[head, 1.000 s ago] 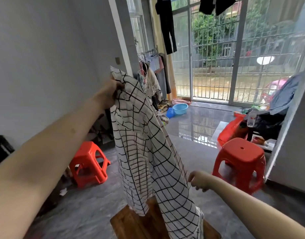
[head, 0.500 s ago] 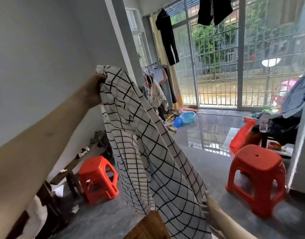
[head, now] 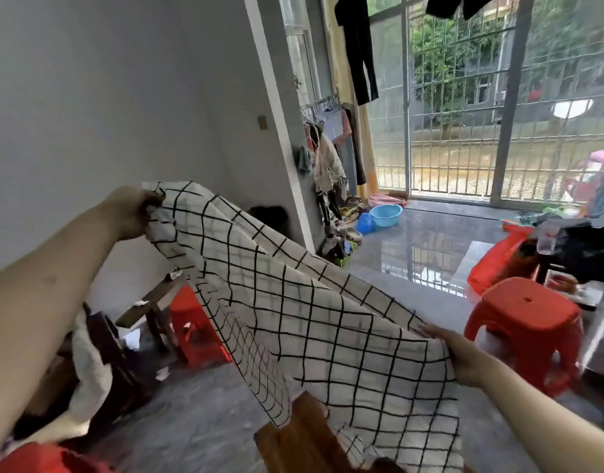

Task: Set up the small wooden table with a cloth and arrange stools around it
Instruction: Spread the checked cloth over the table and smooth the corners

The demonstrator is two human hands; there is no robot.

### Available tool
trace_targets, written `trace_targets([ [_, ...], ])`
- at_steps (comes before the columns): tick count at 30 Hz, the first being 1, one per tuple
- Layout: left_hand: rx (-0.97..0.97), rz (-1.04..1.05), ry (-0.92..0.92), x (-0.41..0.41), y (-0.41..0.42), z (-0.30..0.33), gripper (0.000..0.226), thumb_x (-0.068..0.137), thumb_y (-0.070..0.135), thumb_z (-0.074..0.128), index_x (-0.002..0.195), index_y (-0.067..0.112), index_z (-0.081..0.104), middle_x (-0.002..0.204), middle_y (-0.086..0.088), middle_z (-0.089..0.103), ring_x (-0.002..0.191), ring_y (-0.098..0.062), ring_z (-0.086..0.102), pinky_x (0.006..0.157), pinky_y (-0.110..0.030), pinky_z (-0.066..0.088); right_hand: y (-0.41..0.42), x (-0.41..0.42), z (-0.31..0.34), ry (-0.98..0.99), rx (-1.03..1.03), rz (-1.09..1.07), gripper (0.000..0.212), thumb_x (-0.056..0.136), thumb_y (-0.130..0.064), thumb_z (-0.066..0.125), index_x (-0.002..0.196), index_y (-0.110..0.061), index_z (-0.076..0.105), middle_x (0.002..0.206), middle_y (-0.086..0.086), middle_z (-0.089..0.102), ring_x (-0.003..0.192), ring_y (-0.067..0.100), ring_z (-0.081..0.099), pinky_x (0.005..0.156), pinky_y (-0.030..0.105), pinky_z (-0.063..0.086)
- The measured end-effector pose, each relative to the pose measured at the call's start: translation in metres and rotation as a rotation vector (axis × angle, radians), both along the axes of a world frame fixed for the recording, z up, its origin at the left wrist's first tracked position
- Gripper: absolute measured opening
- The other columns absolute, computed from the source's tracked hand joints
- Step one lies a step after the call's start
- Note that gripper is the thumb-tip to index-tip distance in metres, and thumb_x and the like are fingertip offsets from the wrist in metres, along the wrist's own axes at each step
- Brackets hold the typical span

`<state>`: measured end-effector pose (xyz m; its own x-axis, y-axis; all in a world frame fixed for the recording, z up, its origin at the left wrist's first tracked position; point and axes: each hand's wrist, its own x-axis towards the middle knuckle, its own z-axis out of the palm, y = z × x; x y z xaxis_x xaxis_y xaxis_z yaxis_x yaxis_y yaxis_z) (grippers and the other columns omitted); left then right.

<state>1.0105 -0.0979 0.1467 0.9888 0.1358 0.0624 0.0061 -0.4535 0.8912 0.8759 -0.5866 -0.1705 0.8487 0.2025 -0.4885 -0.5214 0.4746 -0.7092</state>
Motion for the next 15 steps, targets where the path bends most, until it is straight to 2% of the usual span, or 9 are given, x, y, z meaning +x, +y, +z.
trace_targets([
  [2,-0.003,-0.019,0.154,-0.003,0.017,-0.02,0.047,0.092,-0.009,0.032,0.067,0.009,0.068,0.054,-0.001,0.059,0.045,-0.009,0.054,0.042,-0.018,0.045,-0.01,0.016,0.019,-0.035,-0.037,-0.152,0.034,0.079,-0.027,0.068,0.105,-0.006,0.068,0.09,0.017,0.073,0.075,0.03,0.072,0.069,0.045,0.06],
  [4,0.104,-0.022,0.365,-0.003,0.039,-0.042,0.053,0.093,-0.01,0.026,0.067,0.005,0.07,0.054,-0.007,0.066,0.041,-0.012,0.062,0.039,-0.022,0.05,-0.02,0.03,0.036,-0.012,-0.142,-0.159,0.031,0.087,-0.029,0.058,0.104,-0.005,0.066,0.085,0.015,0.074,0.072,0.028,0.073,0.067,0.044,0.06],
  [7,0.252,0.07,0.495,0.001,0.081,-0.081,0.03,0.096,-0.003,0.032,0.082,0.007,0.055,0.051,-0.008,0.063,0.039,-0.016,0.058,0.041,-0.025,0.051,-0.025,0.039,0.049,0.032,-0.478,0.02,0.032,0.085,-0.024,0.061,0.107,-0.002,0.064,0.085,0.018,0.074,0.069,0.028,0.072,0.059,0.04,0.06],
  [8,0.294,0.065,0.536,-0.003,0.087,-0.093,0.029,0.098,0.0,0.032,0.08,0.005,0.053,0.048,-0.008,0.06,0.036,-0.017,0.055,0.039,-0.025,0.049,-0.02,0.041,0.056,0.057,-0.622,0.08,0.024,0.086,-0.021,0.061,0.105,-0.007,0.066,0.09,0.019,0.073,0.073,0.029,0.072,0.061,0.039,0.06],
  [9,0.351,0.062,0.579,-0.006,0.09,-0.107,0.032,0.1,0.002,0.032,0.077,0.003,0.053,0.046,-0.011,0.059,0.034,-0.019,0.055,0.034,-0.025,0.047,-0.017,0.045,0.057,0.064,-0.804,0.115,0.013,0.091,-0.021,0.06,0.099,-0.02,0.07,0.098,0.017,0.071,0.082,0.028,0.071,0.067,0.037,0.059],
  [11,0.4,0.062,0.68,-0.011,0.093,-0.136,0.034,0.102,0.006,0.034,0.076,0.001,0.055,0.048,-0.015,0.06,0.035,-0.021,0.058,0.031,-0.026,0.045,-0.015,0.056,0.053,0.045,-1.215,0.142,0.019,0.096,-0.033,0.056,0.092,-0.044,0.071,0.116,0.011,0.064,0.104,0.027,0.063,0.087,0.035,0.051],
  [12,0.408,0.07,0.704,-0.01,0.095,-0.15,0.031,0.102,0.007,0.036,0.078,0.001,0.055,0.05,-0.015,0.06,0.038,-0.023,0.059,0.034,-0.026,0.046,-0.014,0.062,0.047,0.01,-1.321,0.138,0.013,0.094,-0.039,0.059,0.097,-0.04,0.071,0.115,0.011,0.065,0.103,0.027,0.063,0.089,0.034,0.049],
  [14,0.354,0.129,0.703,-0.002,0.102,-0.174,0.024,0.1,0.007,0.039,0.082,0.001,0.055,0.06,-0.015,0.057,0.051,-0.027,0.057,0.05,-0.029,0.048,-0.019,0.076,0.038,-0.025,-1.423,0.169,0.03,0.086,-0.041,0.069,0.098,-0.014,0.071,0.099,0.015,0.069,0.086,0.028,0.062,0.078,0.031,0.046],
  [15,0.335,0.136,0.715,0.005,0.108,-0.186,0.025,0.098,0.007,0.039,0.08,0.002,0.055,0.063,-0.015,0.055,0.057,-0.027,0.053,0.058,-0.03,0.045,-0.018,0.081,0.038,-0.023,-1.425,0.129,0.036,0.083,-0.041,0.072,0.099,-0.009,0.072,0.098,0.015,0.069,0.084,0.028,0.061,0.075,0.03,0.043],
])
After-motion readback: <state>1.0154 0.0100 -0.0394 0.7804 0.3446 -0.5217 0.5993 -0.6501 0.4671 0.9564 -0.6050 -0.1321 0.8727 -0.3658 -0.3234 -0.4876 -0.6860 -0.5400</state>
